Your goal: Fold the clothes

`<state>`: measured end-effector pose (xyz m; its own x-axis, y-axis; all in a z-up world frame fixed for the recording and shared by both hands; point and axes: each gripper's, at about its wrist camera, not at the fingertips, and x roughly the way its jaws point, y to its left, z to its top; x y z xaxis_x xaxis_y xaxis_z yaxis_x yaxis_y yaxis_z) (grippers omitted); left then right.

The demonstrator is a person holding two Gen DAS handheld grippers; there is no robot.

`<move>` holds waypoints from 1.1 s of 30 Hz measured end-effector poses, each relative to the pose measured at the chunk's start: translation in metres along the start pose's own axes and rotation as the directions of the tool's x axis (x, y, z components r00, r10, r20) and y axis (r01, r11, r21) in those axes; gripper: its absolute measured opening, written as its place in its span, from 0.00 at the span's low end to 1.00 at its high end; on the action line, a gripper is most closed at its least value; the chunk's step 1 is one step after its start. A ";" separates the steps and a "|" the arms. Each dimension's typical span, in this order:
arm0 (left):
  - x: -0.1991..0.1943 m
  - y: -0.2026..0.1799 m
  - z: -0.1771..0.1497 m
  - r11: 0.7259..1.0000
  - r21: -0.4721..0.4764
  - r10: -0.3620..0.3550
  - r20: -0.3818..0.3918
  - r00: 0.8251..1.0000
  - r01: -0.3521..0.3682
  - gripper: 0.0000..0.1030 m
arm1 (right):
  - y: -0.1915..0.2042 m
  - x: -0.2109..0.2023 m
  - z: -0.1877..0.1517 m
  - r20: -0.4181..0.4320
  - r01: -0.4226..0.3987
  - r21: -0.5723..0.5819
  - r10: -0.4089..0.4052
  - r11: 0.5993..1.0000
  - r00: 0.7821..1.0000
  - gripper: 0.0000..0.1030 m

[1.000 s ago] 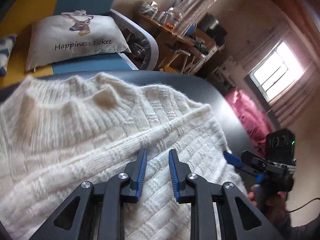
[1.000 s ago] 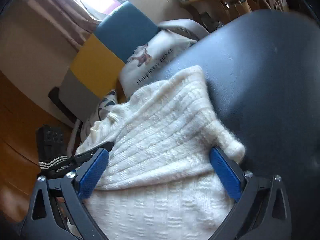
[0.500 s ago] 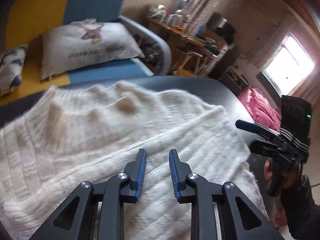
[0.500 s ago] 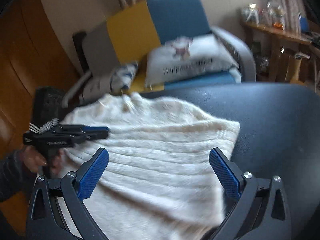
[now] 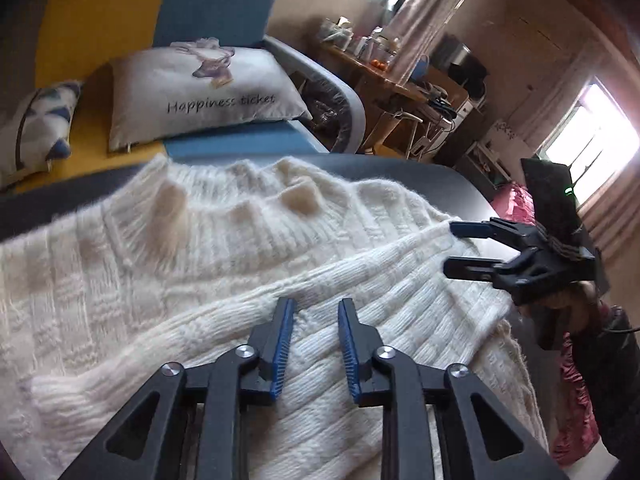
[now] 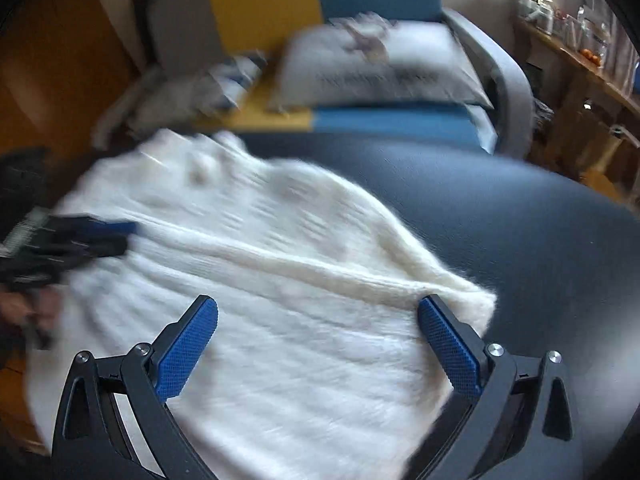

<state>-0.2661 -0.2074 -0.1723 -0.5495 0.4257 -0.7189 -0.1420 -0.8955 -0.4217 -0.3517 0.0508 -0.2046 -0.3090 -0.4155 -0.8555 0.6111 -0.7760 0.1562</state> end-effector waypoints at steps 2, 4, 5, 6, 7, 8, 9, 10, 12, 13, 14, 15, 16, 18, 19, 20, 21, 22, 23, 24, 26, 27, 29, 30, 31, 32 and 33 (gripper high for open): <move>-0.005 0.001 0.000 1.000 -0.018 -0.011 0.010 1.000 0.012 0.21 | 0.003 -0.001 -0.001 0.008 0.017 -0.007 -0.017 1.000 1.000 0.99; -0.015 0.002 -0.001 0.999 -0.026 -0.021 0.035 0.999 0.022 0.22 | 0.008 -0.008 -0.003 0.009 0.032 -0.011 -0.032 0.999 0.999 0.99; -0.021 0.002 -0.003 1.000 -0.025 -0.015 0.048 0.999 0.016 0.22 | 0.013 -0.013 -0.005 0.014 0.039 -0.009 -0.039 0.999 0.999 0.99; -0.029 0.003 -0.006 1.000 -0.024 -0.006 0.057 0.998 0.008 0.22 | 0.019 -0.020 -0.009 0.022 0.033 -0.011 -0.032 0.999 0.999 0.99; -0.037 0.004 -0.009 1.000 -0.026 0.003 0.064 0.998 -0.002 0.22 | 0.027 -0.027 -0.014 0.030 0.016 -0.021 -0.015 1.000 0.999 0.99; -0.043 0.004 -0.014 1.000 -0.027 0.013 0.071 0.997 -0.011 0.22 | 0.035 -0.033 -0.021 0.034 -0.003 -0.033 0.004 0.999 0.999 0.99; -0.049 0.006 -0.018 0.999 -0.027 0.022 0.074 0.997 -0.020 0.22 | 0.042 -0.038 -0.028 0.036 -0.018 -0.044 0.020 0.999 0.999 0.99; -0.051 0.008 -0.023 0.998 -0.029 0.053 0.059 0.997 -0.051 0.23 | 0.048 -0.041 -0.036 0.029 -0.023 -0.053 0.025 0.998 0.999 0.99; -0.048 0.017 -0.034 0.990 -0.046 0.133 0.005 0.991 -0.133 0.21 | 0.058 -0.039 -0.054 0.000 -0.034 -0.063 0.034 0.997 0.999 0.99; -0.050 0.021 -0.038 0.989 -0.074 0.132 0.003 0.991 -0.132 0.21 | 0.058 -0.033 -0.059 -0.025 -0.010 -0.056 0.009 0.998 1.000 0.99; -0.056 0.023 -0.040 0.989 -0.103 0.112 0.020 0.994 -0.109 0.21 | 0.057 -0.028 -0.065 -0.040 0.030 -0.046 -0.032 0.998 0.999 0.99; -0.065 0.025 -0.042 0.987 -0.135 0.090 0.041 0.995 -0.084 0.22 | 0.057 -0.026 -0.070 -0.046 0.057 -0.032 -0.059 0.998 0.997 0.99; -0.075 0.025 -0.044 0.984 -0.168 0.068 0.063 0.996 -0.057 0.23 | 0.060 -0.035 -0.073 -0.023 0.042 -0.002 -0.042 0.999 0.999 0.99; -0.102 0.034 -0.053 0.965 -0.262 0.005 0.127 0.992 0.029 0.25 | 0.064 -0.054 -0.080 0.025 0.010 0.056 -0.011 0.998 1.000 0.99; -0.114 0.041 -0.059 0.947 -0.315 -0.015 0.156 0.988 0.064 0.25 | 0.067 -0.063 -0.083 0.049 -0.008 0.084 0.004 0.996 0.999 0.99; -0.124 0.048 -0.066 0.928 -0.360 -0.029 0.181 0.983 0.093 0.26 | 0.070 -0.072 -0.088 0.074 -0.032 0.112 0.024 0.993 0.997 0.99; -0.133 0.057 -0.075 0.905 -0.408 -0.036 0.201 0.979 0.117 0.28 | 0.076 -0.079 -0.097 0.098 -0.076 0.140 0.063 0.987 0.993 0.99; -0.143 0.068 -0.086 0.878 -0.459 -0.038 0.218 0.975 0.137 0.29 | 0.083 -0.085 -0.106 0.117 -0.111 0.162 0.092 0.981 0.989 0.99; -0.149 0.077 -0.095 0.853 -0.500 -0.037 0.228 0.973 0.150 0.29 | 0.090 -0.084 -0.113 0.114 -0.112 0.167 0.094 0.979 0.989 0.99; -0.154 0.086 -0.103 0.830 -0.535 -0.034 0.234 0.972 0.157 0.29 | 0.097 -0.083 -0.120 0.111 -0.114 0.173 0.096 0.978 0.989 0.99; -0.160 0.098 -0.112 0.794 -0.576 -0.053 0.252 0.966 0.193 0.29 | 0.109 -0.078 -0.133 0.106 -0.134 0.201 0.115 0.970 0.988 0.99; -0.162 0.103 -0.115 0.775 -0.593 -0.071 0.264 0.962 0.219 0.30 | 0.114 -0.074 -0.140 0.104 -0.149 0.220 0.129 0.964 0.986 0.99; -0.159 0.109 -0.114 0.748 -0.617 -0.085 0.276 0.957 0.244 0.30 | 0.121 -0.069 -0.147 0.119 -0.148 0.244 0.122 0.959 0.985 0.99; -0.158 0.112 -0.113 0.736 -0.628 -0.089 0.281 0.956 0.253 0.30 | 0.124 -0.069 -0.148 0.131 -0.141 0.253 0.111 0.957 0.985 0.99; -0.155 0.115 -0.112 0.722 -0.641 -0.094 0.283 0.955 0.261 0.30 | 0.125 -0.068 -0.150 0.138 -0.148 0.266 0.114 0.952 0.984 0.99; -0.151 0.117 -0.110 0.708 -0.654 -0.100 0.283 0.954 0.268 0.30 | 0.126 -0.069 -0.151 0.147 -0.154 0.280 0.117 0.947 0.982 0.99; -0.145 0.119 -0.108 0.694 -0.666 -0.104 0.281 0.954 0.272 0.30 | 0.125 -0.069 -0.153 0.155 -0.159 0.295 0.117 0.942 0.981 0.99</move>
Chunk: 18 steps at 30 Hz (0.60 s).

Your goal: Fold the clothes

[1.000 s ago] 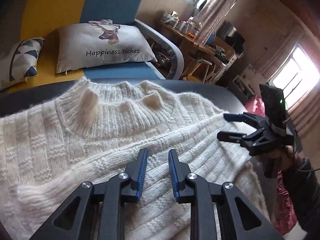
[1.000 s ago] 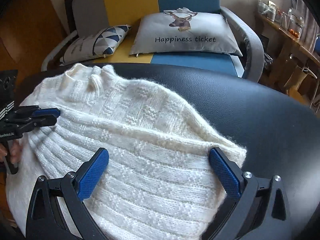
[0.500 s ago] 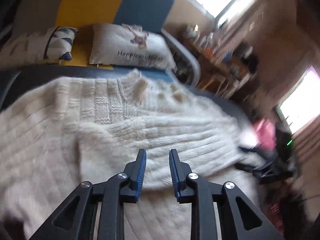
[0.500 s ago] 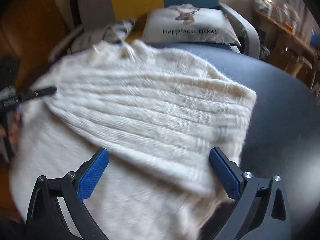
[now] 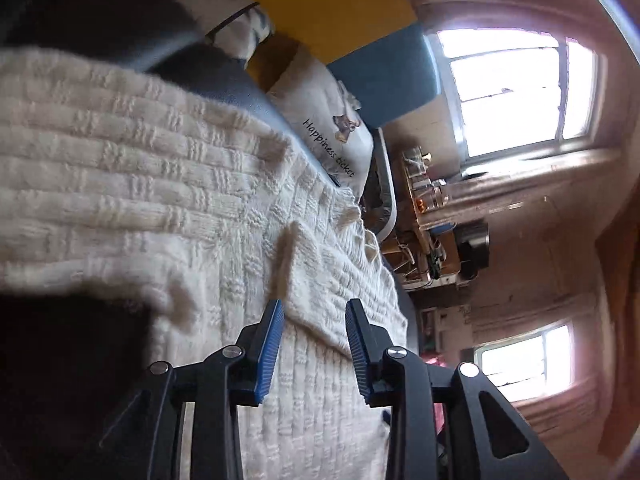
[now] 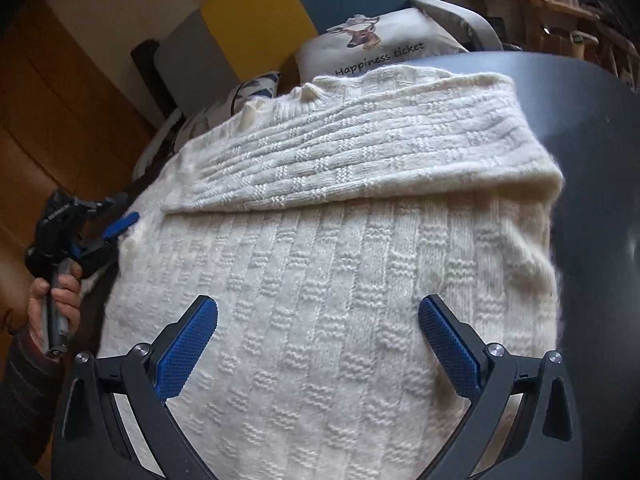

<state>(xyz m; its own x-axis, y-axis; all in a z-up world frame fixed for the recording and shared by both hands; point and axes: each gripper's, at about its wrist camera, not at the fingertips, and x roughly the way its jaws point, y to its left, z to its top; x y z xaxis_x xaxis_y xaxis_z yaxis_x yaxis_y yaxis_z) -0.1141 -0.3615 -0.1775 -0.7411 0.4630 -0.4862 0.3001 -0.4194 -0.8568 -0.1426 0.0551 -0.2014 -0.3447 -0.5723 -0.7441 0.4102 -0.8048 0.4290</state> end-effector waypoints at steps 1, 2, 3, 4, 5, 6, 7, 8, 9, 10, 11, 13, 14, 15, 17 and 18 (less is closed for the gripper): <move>0.006 0.001 0.002 1.000 -0.018 -0.001 -0.004 1.000 0.000 0.30 | -0.001 -0.001 -0.002 0.005 -0.001 0.011 0.001 1.000 1.000 0.99; 0.012 0.002 0.004 1.000 -0.030 0.002 -0.011 1.000 -0.002 0.31 | -0.001 -0.002 -0.003 0.010 0.001 0.010 -0.001 1.000 1.000 0.99; 0.018 0.003 0.005 0.999 -0.040 0.017 -0.019 1.000 -0.018 0.31 | -0.001 -0.002 -0.005 0.014 0.003 0.007 -0.003 1.000 1.000 0.99; 0.025 0.003 0.005 0.998 -0.043 0.041 -0.025 0.999 -0.043 0.32 | 0.001 -0.002 -0.006 0.017 0.010 -0.003 -0.010 1.000 1.000 0.99; 0.030 0.001 0.005 0.997 -0.033 0.068 -0.033 0.997 -0.069 0.32 | 0.002 -0.003 -0.007 0.017 0.017 -0.015 -0.017 1.000 1.000 0.99; 0.036 0.000 0.004 0.995 -0.019 0.092 -0.043 0.995 -0.093 0.32 | 0.003 -0.002 -0.008 0.017 0.027 -0.032 -0.027 0.999 0.999 0.99; 0.040 -0.001 0.004 0.994 -0.016 0.103 -0.044 0.994 -0.104 0.32 | 0.005 -0.002 -0.009 0.017 0.038 -0.049 -0.037 0.998 0.999 0.99; 0.043 -0.001 0.003 0.994 -0.019 0.107 -0.039 0.993 -0.108 0.32 | 0.007 -0.001 -0.010 0.016 0.049 -0.066 -0.048 0.997 0.999 0.99; 0.046 -0.001 0.004 0.994 -0.030 0.106 -0.035 0.994 -0.107 0.32 | 0.009 0.000 -0.011 0.017 0.062 -0.083 -0.061 0.995 0.998 0.99; 0.049 -0.002 0.005 0.994 -0.047 0.102 -0.031 0.994 -0.104 0.32 | 0.011 0.001 -0.012 0.017 0.073 -0.098 -0.071 0.993 0.997 0.99; 0.051 -0.002 0.006 0.993 -0.060 0.099 -0.026 0.995 -0.100 0.32 | 0.012 0.001 -0.013 0.017 0.079 -0.107 -0.077 0.991 0.997 0.99; 0.052 -0.007 0.003 0.995 -0.053 0.083 -0.005 0.997 -0.083 0.17 | 0.012 -0.001 -0.013 0.015 0.083 -0.114 -0.081 0.990 0.997 0.99; 0.052 -0.011 0.001 0.997 -0.037 0.069 0.009 0.998 -0.068 0.13 | 0.010 -0.007 -0.010 0.021 0.067 -0.092 -0.065 0.994 0.998 0.99; 0.049 -0.020 -0.001 0.999 -0.002 0.041 0.032 0.999 -0.041 0.07 | 0.007 -0.013 -0.006 0.031 0.051 -0.071 -0.049 0.996 0.998 0.99; 0.042 -0.036 -0.005 0.999 0.052 -0.012 0.068 0.998 0.008 0.06 | -0.001 -0.028 0.007 0.087 0.021 -0.053 -0.016 0.998 0.996 0.99; 0.039 -0.044 -0.004 0.997 0.075 -0.033 0.078 0.996 0.027 0.06 | -0.004 -0.031 0.016 0.098 0.037 -0.069 -0.030 0.997 0.995 0.99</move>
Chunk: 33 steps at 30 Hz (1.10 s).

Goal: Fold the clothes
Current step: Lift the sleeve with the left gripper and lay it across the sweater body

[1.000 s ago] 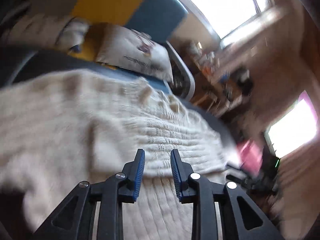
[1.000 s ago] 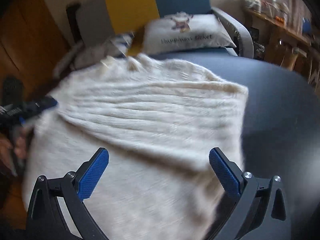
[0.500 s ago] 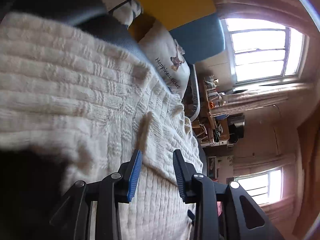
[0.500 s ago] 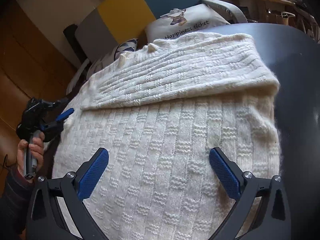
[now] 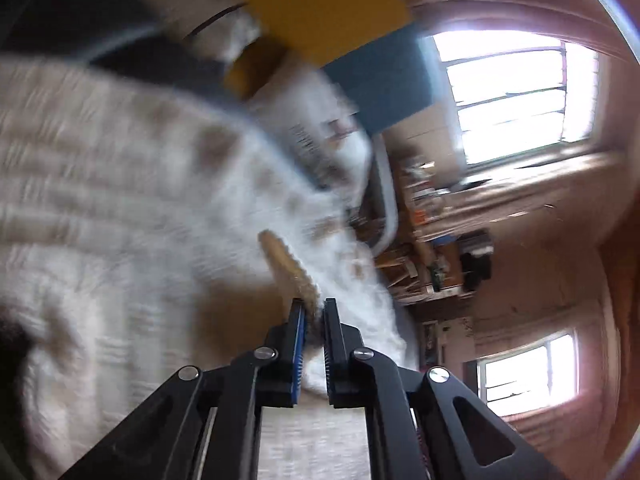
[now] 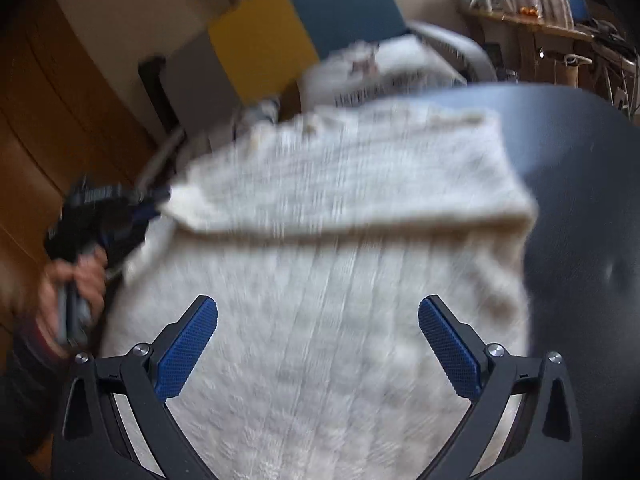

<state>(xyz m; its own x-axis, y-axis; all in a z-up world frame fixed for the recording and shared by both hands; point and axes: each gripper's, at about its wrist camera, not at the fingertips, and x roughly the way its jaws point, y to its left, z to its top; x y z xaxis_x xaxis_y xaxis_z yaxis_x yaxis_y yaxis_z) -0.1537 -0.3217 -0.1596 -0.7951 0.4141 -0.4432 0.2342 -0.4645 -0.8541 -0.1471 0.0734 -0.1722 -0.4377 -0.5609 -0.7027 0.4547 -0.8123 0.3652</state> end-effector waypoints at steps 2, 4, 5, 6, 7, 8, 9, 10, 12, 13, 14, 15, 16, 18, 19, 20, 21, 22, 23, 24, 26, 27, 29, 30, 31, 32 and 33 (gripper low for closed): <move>-0.003 -0.017 0.005 0.998 0.046 -0.036 0.013 0.999 0.035 0.06 | -0.007 -0.003 0.017 0.015 0.029 -0.037 -0.028 0.999 0.999 0.99; -0.001 -0.035 0.011 0.995 0.083 -0.064 0.013 0.998 0.062 0.06 | -0.010 0.007 0.032 -0.013 0.046 -0.085 -0.047 0.995 0.999 0.99; 0.000 -0.044 0.015 0.992 0.101 -0.077 0.012 0.997 0.075 0.06 | -0.011 0.011 0.035 -0.034 0.010 -0.082 -0.013 0.997 0.999 0.99; 0.001 -0.053 0.019 0.989 0.118 -0.089 0.010 0.996 0.088 0.06 | -0.013 0.015 0.037 -0.053 -0.024 -0.070 0.020 0.997 0.998 0.99; 0.002 -0.063 0.021 0.985 0.139 -0.102 0.006 0.995 0.100 0.06 | -0.016 0.017 0.037 -0.064 -0.056 -0.033 0.053 0.998 0.997 0.99; 0.003 -0.074 0.024 0.980 0.163 -0.115 0.001 0.993 0.113 0.06 | -0.019 0.019 0.035 -0.072 -0.090 0.005 0.090 0.996 0.993 0.99; 0.005 -0.086 0.026 0.975 0.182 -0.127 -0.005 0.992 0.126 0.06 | -0.021 0.018 0.031 -0.070 -0.136 0.046 0.139 0.990 0.988 0.99; 0.006 -0.096 0.028 0.970 0.194 -0.145 -0.013 0.989 0.145 0.06 | -0.022 0.017 0.024 -0.056 -0.191 0.085 0.196 0.978 0.979 0.99; 0.007 -0.123 0.029 0.957 0.224 -0.181 -0.026 0.983 0.182 0.06 | -0.022 0.018 0.011 -0.012 -0.309 0.163 0.315 0.937 0.949 0.99; 0.007 -0.135 0.029 0.951 0.237 -0.198 -0.035 0.980 0.201 0.06 | -0.023 0.021 0.008 0.011 -0.311 0.187 0.315 0.932 0.949 1.00; 0.007 -0.146 0.028 0.944 0.247 -0.214 -0.043 0.976 0.218 0.06 | -0.024 0.024 0.006 0.034 -0.314 0.211 0.314 0.926 0.949 1.00; 0.007 -0.159 0.028 0.936 0.260 -0.232 -0.050 0.971 0.237 0.06 | -0.027 0.028 0.005 0.058 -0.319 0.241 0.315 0.917 0.947 1.00; 0.006 -0.173 0.027 0.926 0.276 -0.251 -0.057 0.966 0.257 0.06 | -0.033 0.033 0.005 0.085 -0.329 0.291 0.318 0.898 0.944 1.00; 0.005 -0.198 0.027 0.908 0.301 -0.286 -0.059 0.956 0.290 0.06 | -0.052 0.041 0.006 0.167 -0.372 0.405 0.332 0.836 0.928 1.00; 0.004 -0.208 0.027 0.901 0.312 -0.301 -0.058 0.952 0.303 0.06 | -0.064 0.042 0.007 0.222 -0.403 0.462 0.337 0.790 0.915 1.00; 0.002 -0.216 0.028 0.894 0.321 -0.313 -0.055 0.948 0.313 0.06 | -0.072 0.040 0.008 0.266 -0.426 0.493 0.334 0.759 0.904 1.00; 0.001 -0.226 0.029 0.888 0.332 -0.320 -0.047 0.946 0.317 0.06 | -0.079 0.038 0.008 0.309 -0.448 0.519 0.329 0.727 0.892 1.00; 0.000 -0.231 0.030 0.886 0.337 -0.322 -0.041 0.946 0.317 0.06 | -0.086 0.036 0.010 0.348 -0.469 0.535 0.323 0.702 0.880 1.00; -0.001 -0.233 0.031 0.886 0.339 -0.324 -0.038 0.945 0.317 0.06 | -0.091 0.034 0.010 0.375 -0.482 0.548 0.314 0.684 0.872 1.00; -0.002 -0.234 0.032 0.888 0.348 -0.311 -0.030 0.950 0.302 0.06 | -0.096 0.032 0.009 0.388 -0.484 0.560 0.304 0.672 0.870 1.00; -0.002 -0.223 0.034 0.902 0.342 -0.274 -0.019 0.962 0.264 0.06 | -0.105 0.030 0.008 0.411 -0.487 0.584 0.281 0.649 0.867 1.00; -0.002 -0.216 0.035 0.909 0.336 -0.256 -0.015 0.967 0.246 0.06 | -0.108 0.030 0.009 0.414 -0.482 0.590 0.270 0.648 0.869 1.00; -0.004 -0.196 0.035 0.925 0.316 -0.218 -0.008 0.976 0.210 0.06 | -0.112 0.030 0.010 0.409 -0.464 0.598 0.249 0.653 0.878 1.00; -0.005 -0.181 0.034 0.934 0.306 -0.190 -0.004 0.982 0.182 0.06 | -0.114 0.030 0.011 0.411 -0.465 0.599 0.248 0.652 0.877 1.00; -0.006 -0.165 0.033 0.944 0.293 -0.161 -0.001 0.987 0.154 0.06 | -0.115 0.029 0.011 0.413 -0.465 0.600 0.246 0.651 0.877 1.00; -0.006 -0.150 0.032 0.952 0.278 -0.133 0.000 0.991 0.128 0.06 | -0.116 0.029 0.012 0.414 -0.464 0.601 0.242 0.651 0.877 1.00; -0.005 -0.131 0.031 0.960 0.265 -0.094 -0.005 0.996 0.092 0.06 | -0.118 0.029 0.012 0.412 -0.452 0.604 0.229 0.656 0.882 1.00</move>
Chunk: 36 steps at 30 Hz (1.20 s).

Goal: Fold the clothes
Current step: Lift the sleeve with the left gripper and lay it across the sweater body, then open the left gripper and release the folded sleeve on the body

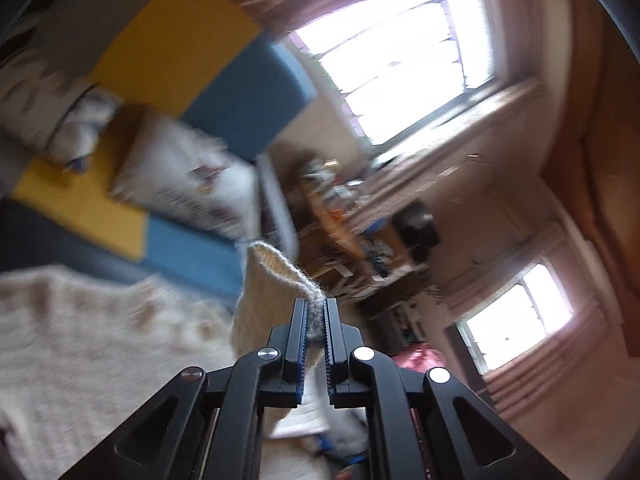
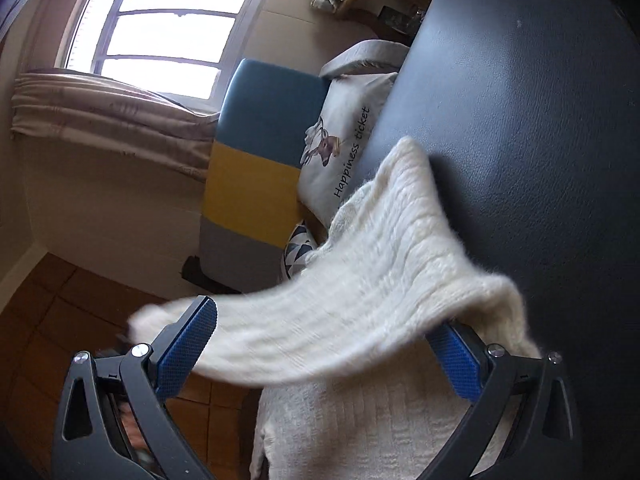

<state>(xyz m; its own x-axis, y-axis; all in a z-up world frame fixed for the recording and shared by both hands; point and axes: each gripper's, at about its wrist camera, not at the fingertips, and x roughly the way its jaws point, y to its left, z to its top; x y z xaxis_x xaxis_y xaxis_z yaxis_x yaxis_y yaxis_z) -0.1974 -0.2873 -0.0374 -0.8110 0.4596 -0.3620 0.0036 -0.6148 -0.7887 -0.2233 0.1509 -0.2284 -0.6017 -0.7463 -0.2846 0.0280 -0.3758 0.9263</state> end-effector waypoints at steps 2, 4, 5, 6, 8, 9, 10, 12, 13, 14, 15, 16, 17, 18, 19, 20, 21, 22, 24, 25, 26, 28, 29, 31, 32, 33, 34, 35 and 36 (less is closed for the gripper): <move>0.000 0.030 -0.012 0.997 -0.011 0.073 -0.029 0.997 -0.074 0.06 | -0.005 -0.001 0.003 0.008 0.022 0.006 -0.022 1.000 1.000 1.00; 0.003 0.067 -0.028 0.986 -0.013 0.168 -0.070 0.983 -0.169 0.06 | -0.012 -0.003 0.005 0.008 0.025 0.018 -0.025 1.000 1.000 1.00; 0.004 0.083 -0.036 0.978 -0.025 0.205 -0.094 0.974 -0.209 0.06 | -0.011 -0.003 0.006 0.003 0.025 0.014 -0.025 1.000 1.000 1.00; 0.007 0.101 -0.044 0.969 -0.039 0.240 -0.123 0.963 -0.246 0.06 | -0.010 -0.002 0.007 -0.003 0.029 0.008 -0.029 1.000 1.000 1.00; 0.006 0.126 -0.057 0.952 -0.060 0.288 -0.152 0.946 -0.299 0.06 | -0.007 0.001 0.007 -0.023 0.058 -0.010 -0.058 0.998 0.998 1.00; 0.004 0.135 -0.062 0.948 -0.073 0.294 -0.160 0.942 -0.308 0.06 | -0.005 0.002 0.007 -0.034 0.074 -0.020 -0.075 0.997 0.997 1.00; 0.001 0.144 -0.068 0.947 -0.088 0.291 -0.165 0.942 -0.308 0.07 | -0.002 0.000 0.006 -0.045 0.096 -0.034 -0.098 0.995 0.994 1.00; -0.007 0.156 -0.074 0.954 -0.122 0.255 -0.160 0.954 -0.275 0.07 | 0.001 -0.009 -0.001 -0.064 0.148 -0.072 -0.153 0.986 0.986 1.00; -0.010 0.161 -0.077 0.957 -0.138 0.233 -0.155 0.960 -0.255 0.07 | 0.005 -0.015 -0.006 -0.068 0.178 -0.108 -0.186 0.978 0.980 1.00; -0.013 0.164 -0.078 0.959 -0.147 0.219 -0.151 0.964 -0.241 0.07 | 0.010 -0.021 -0.011 -0.071 0.208 -0.144 -0.220 0.968 0.973 1.00; -0.015 0.165 -0.079 0.960 -0.152 0.212 -0.151 0.966 -0.234 0.07 | 0.016 -0.027 -0.016 -0.070 0.238 -0.185 -0.255 0.953 0.965 1.00; -0.016 0.165 -0.079 0.961 -0.156 0.204 -0.153 0.967 -0.228 0.07 | 0.024 -0.030 -0.021 -0.062 0.270 -0.247 -0.293 0.931 0.954 1.00; -0.016 0.165 -0.080 0.962 -0.155 0.202 -0.158 0.967 -0.227 0.08 | 0.033 -0.030 -0.025 -0.058 0.291 -0.309 -0.324 0.905 0.944 1.00; -0.016 0.163 -0.079 0.962 -0.153 0.201 -0.161 0.966 -0.226 0.11 | 0.043 -0.028 -0.030 -0.050 0.313 -0.374 -0.356 0.873 0.933 1.00; -0.016 0.161 -0.079 0.963 -0.150 0.199 -0.162 0.967 -0.223 0.12 | 0.055 -0.020 -0.034 -0.035 0.339 -0.453 -0.396 0.825 0.918 1.00; -0.016 0.159 -0.079 0.963 -0.143 0.206 -0.159 0.965 -0.229 0.12 | 0.067 -0.012 -0.040 -0.017 0.361 -0.526 -0.433 0.770 0.901 1.00; -0.015 0.155 -0.079 0.961 -0.124 0.226 -0.156 0.962 -0.246 0.12 | 0.076 0.000 -0.046 0.005 0.379 -0.591 -0.466 0.712 0.885 1.00; -0.013 0.152 -0.079 0.959 -0.100 0.249 -0.152 0.956 -0.266 0.12 | 0.085 0.012 -0.052 0.029 0.394 -0.652 -0.497 0.648 0.867 1.00; -0.010 0.140 -0.079 0.946 -0.019 0.317 -0.142 0.938 -0.323 0.12 | 0.094 0.035 -0.060 0.065 0.420 -0.719 -0.548 0.554 0.834 1.00; -0.009 0.133 -0.080 0.936 0.027 0.351 -0.132 0.927 -0.350 0.12 | 0.095 0.046 -0.064 0.078 0.432 -0.738 -0.570 0.518 0.818 1.00; -0.008 0.127 -0.080 0.925 0.070 0.380 -0.121 0.917 -0.374 0.12 | 0.095 0.058 -0.066 0.092 0.445 -0.753 -0.593 0.485 0.800 1.00; -0.005 0.115 -0.083 0.871 0.185 0.475 -0.079 0.876 -0.455 0.13 | 0.085 0.080 -0.066 0.127 0.504 -0.756 -0.662 0.417 0.738 1.00; -0.003 0.110 -0.086 0.836 0.237 0.520 -0.052 0.853 -0.495 0.13 | 0.078 0.091 -0.065 0.141 0.535 -0.754 -0.702 0.380 0.698 1.00; -0.004 0.108 -0.088 0.833 0.252 0.519 -0.047 0.853 -0.493 0.13 | 0.065 0.101 -0.067 0.134 0.545 -0.759 -0.734 0.355 0.666 1.00; -0.006 0.109 -0.087 0.846 0.237 0.502 -0.055 0.863 -0.477 0.13 | 0.062 0.102 -0.067 0.134 0.542 -0.764 -0.735 0.351 0.665 1.00; -0.007 0.112 -0.084 0.864 0.211 0.479 -0.072 0.875 -0.456 0.13 | 0.063 0.100 -0.066 0.132 0.537 -0.768 -0.733 0.350 0.667 1.00; -0.008 0.116 -0.080 0.884 0.177 0.453 -0.094 0.887 -0.433 0.17 | 0.065 0.099 -0.064 0.127 0.534 -0.767 -0.731 0.356 0.670 1.00; -0.008 0.121 -0.077 0.901 0.142 0.426 -0.115 0.898 -0.409 0.18 | 0.069 0.098 -0.063 0.126 0.526 -0.770 -0.721 0.362 0.682 1.00; -0.008 0.126 -0.073 0.917 0.106 0.397 -0.134 0.908 -0.385 0.18 | 0.073 0.098 -0.062 0.123 0.513 -0.775 -0.708 0.369 0.696 1.00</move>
<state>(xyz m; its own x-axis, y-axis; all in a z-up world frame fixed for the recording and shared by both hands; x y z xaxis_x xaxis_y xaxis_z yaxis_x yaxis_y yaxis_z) -0.1473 -0.3214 -0.1698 -0.6565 0.2593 -0.7084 0.2537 -0.8085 -0.5310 -0.2307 0.0159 -0.2037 -0.5364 -0.1856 -0.8233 0.3204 -0.9473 0.0048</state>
